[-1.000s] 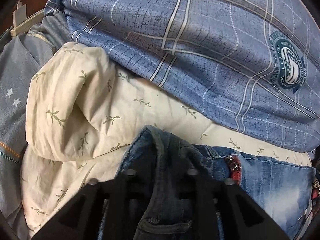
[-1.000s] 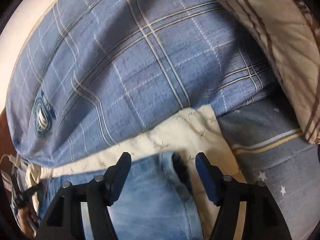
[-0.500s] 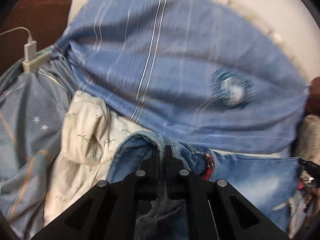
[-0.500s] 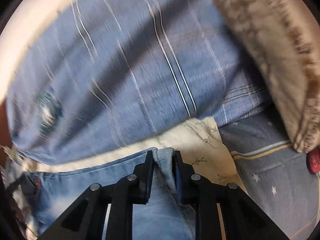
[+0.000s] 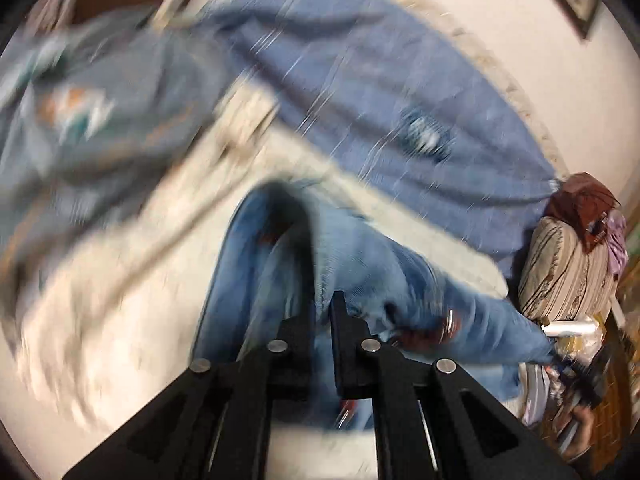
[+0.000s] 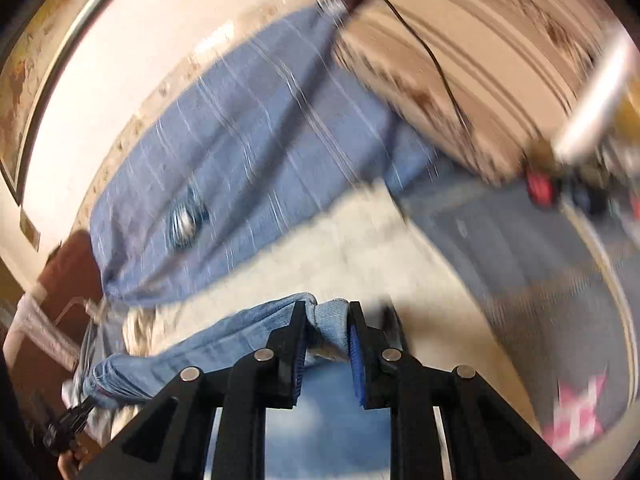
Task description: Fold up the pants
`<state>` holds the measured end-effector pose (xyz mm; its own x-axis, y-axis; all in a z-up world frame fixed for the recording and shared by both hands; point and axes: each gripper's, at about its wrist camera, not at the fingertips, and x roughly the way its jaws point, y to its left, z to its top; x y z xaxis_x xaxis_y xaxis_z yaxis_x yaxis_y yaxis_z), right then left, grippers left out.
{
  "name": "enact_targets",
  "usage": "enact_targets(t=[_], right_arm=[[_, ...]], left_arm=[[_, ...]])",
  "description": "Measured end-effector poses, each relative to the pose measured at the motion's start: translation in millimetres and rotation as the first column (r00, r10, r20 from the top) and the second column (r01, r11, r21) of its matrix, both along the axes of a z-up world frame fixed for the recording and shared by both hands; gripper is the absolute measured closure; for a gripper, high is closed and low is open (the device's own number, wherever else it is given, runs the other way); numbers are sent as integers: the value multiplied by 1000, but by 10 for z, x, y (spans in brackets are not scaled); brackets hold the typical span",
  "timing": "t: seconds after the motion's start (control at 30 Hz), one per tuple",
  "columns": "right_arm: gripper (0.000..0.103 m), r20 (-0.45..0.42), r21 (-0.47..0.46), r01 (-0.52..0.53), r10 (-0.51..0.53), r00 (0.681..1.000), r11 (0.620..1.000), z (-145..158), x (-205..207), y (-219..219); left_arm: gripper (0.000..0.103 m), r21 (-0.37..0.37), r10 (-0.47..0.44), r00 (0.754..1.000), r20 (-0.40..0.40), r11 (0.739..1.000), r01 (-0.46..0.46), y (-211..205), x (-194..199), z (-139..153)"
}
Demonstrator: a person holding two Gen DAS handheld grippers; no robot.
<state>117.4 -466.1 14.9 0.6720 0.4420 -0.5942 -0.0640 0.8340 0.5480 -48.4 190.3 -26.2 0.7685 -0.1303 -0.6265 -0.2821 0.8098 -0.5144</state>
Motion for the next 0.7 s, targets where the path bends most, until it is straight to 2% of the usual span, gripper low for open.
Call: enact_targets(t=[0.03,0.07,0.1,0.13,0.17,0.23,0.27,0.37,0.47,0.53,0.63,0.7], right_arm=[[77,-39,2,0,1,999,1000,-127,-53,-31],[68,-103,6,-8,8,995,1000,-309,-119,-68],[43,-159,13,-7,9,987,1000,-448,-183,-107],[29,-192,32,12,-5,981,999,-555,-265,-170],[21,-197,54,26,-15,980,998,-599,-310,-222],[21,-197,121,64,-39,980,991,-592,-401,-345],[20,-189,163,86,-55,980,983,-550,-445,-405],[19,-194,302,132,-74,978,944,-459,-504,-486],[19,-223,454,135,-35,974,880,-507,-461,-381],[19,-272,540,153,-1,962,828,-639,-385,-249],[19,-313,613,209,-9,950,762,-799,-296,-113],[19,-356,631,267,-34,934,728,-919,-211,-53]], left_arm=[[89,-49,6,998,-62,999,-9,52,-29,-169],[78,-92,13,993,-115,995,-24,90,-76,-289],[71,-134,34,986,-162,989,-56,139,-118,-397],[59,-170,61,981,-186,981,-93,191,-170,-464],[52,-187,89,978,-190,974,-125,228,-223,-474],[49,-189,133,978,-163,968,-163,237,-326,-387],[40,-192,146,978,-146,966,-173,211,-374,-313],[23,-245,192,977,-94,947,-210,88,-485,-140],[23,-312,192,978,-81,927,-208,-86,-466,-114],[23,-335,193,973,-128,915,-225,-166,-359,-198],[23,-354,220,956,-196,893,-278,-204,-243,-377],[24,-384,245,942,-230,866,-319,-186,-221,-452]])
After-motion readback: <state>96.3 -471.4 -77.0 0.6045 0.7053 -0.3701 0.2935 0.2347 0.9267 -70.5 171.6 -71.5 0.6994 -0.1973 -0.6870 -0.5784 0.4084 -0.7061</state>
